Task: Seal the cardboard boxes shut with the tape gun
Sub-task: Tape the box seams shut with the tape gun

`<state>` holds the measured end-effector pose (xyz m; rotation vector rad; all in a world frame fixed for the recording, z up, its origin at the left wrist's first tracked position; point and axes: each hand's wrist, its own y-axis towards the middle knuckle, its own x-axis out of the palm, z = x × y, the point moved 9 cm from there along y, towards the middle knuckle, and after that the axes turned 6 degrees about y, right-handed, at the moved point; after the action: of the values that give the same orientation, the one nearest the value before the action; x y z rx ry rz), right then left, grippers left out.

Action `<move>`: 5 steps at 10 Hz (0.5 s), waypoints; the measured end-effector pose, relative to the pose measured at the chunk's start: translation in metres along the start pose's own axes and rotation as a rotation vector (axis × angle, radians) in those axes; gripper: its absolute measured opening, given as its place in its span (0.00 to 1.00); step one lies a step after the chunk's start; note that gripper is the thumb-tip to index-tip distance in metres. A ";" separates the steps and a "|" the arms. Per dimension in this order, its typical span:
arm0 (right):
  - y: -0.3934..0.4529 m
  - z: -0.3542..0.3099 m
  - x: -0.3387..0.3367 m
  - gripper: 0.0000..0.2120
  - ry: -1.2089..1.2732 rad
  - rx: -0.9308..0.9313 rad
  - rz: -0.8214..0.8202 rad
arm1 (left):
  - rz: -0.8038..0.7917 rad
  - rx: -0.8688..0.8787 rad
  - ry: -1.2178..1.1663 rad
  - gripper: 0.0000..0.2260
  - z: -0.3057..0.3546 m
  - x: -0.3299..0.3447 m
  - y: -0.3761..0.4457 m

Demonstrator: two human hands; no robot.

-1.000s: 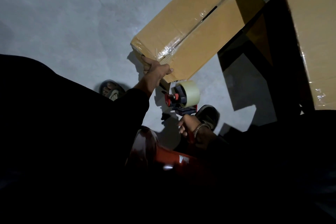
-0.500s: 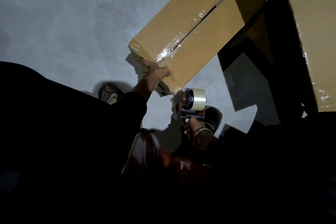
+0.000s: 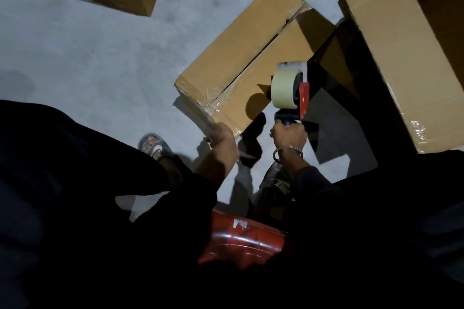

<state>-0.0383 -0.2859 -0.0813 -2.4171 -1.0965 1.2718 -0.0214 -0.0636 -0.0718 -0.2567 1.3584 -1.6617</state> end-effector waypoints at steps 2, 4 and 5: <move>0.017 -0.069 0.026 0.11 0.025 -0.221 -0.106 | 0.197 -0.225 -0.614 0.26 -0.045 0.034 0.024; 0.034 -0.077 0.059 0.03 -0.187 -0.380 -0.279 | 0.708 0.281 0.233 0.22 -0.012 -0.017 0.012; 0.042 -0.071 0.060 0.06 -0.183 -0.349 -0.260 | 0.721 0.569 0.407 0.14 -0.003 -0.014 0.020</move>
<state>0.0599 -0.2631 -0.0964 -2.3118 -1.7507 1.3240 -0.0055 -0.0498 -0.0843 0.8469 1.0084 -1.4186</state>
